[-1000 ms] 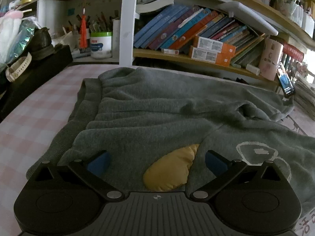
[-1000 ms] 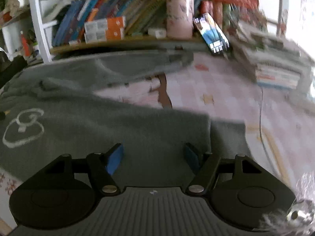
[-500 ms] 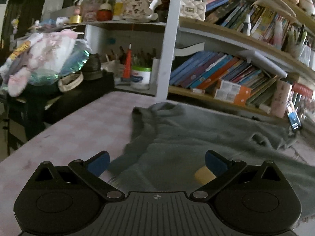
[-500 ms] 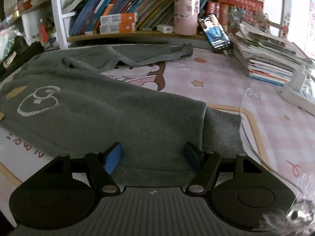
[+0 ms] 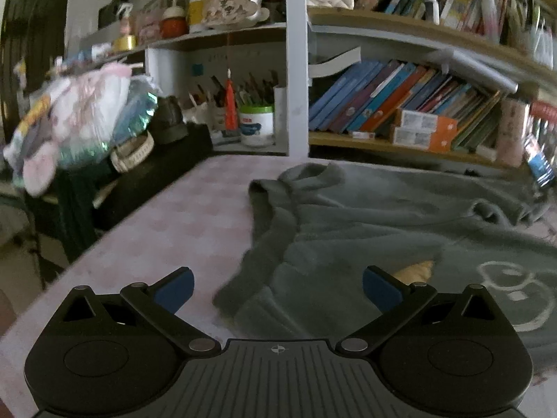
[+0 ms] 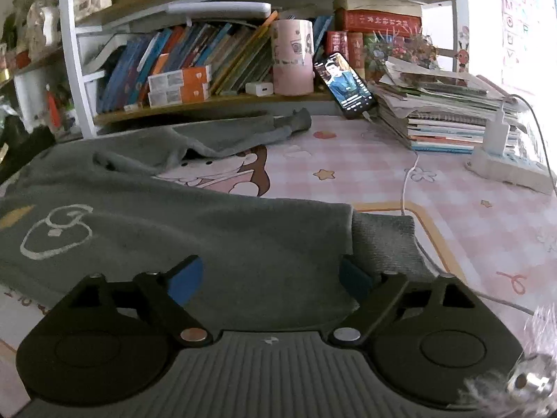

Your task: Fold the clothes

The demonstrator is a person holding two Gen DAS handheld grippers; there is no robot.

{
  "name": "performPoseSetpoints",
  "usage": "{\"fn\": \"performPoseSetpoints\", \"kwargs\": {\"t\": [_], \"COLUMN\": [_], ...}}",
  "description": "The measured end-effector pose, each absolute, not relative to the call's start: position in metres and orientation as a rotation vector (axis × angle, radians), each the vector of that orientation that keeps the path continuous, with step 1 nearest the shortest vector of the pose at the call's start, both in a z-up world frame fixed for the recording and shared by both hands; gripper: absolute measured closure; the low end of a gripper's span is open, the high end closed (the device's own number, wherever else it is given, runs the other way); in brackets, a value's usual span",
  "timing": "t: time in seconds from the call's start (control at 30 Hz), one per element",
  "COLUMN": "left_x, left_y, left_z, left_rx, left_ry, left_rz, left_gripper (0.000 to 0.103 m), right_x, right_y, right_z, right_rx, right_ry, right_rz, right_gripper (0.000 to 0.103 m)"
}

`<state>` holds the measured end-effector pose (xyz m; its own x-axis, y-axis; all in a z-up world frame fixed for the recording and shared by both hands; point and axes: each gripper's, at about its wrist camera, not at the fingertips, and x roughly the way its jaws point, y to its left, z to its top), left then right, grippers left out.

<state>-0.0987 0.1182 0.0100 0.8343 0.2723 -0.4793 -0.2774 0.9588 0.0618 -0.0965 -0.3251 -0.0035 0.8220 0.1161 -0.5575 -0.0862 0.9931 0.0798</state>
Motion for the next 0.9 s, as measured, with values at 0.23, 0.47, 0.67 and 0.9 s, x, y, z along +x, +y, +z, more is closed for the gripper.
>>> {"fn": "performPoseSetpoints", "kwargs": {"t": [0.23, 0.47, 0.67, 0.9], "left_x": [-0.082, -0.061, -0.044, -0.046], "left_y": [0.110, 0.118, 0.138, 0.151], "left_z": [0.016, 0.009, 0.002, -0.009], "left_rx": [0.096, 0.098, 0.049, 0.011], "left_ry": [0.478, 0.537, 0.607, 0.684], "left_rz": [0.275, 0.279, 0.328, 0.218], "left_gripper": [0.000, 0.000, 0.026, 0.056], "right_x": [-0.087, -0.081, -0.080, -0.079], "right_y": [-0.311, -0.302, -0.303, -0.300], "right_z": [-0.007, -0.017, -0.018, -0.020], "right_rx": [-0.029, -0.084, -0.079, -0.071], "right_ry": [0.588, 0.600, 0.609, 0.624], "right_rz": [0.091, 0.096, 0.094, 0.087], "right_gripper": [0.001, 0.000, 0.000, 0.000]}}
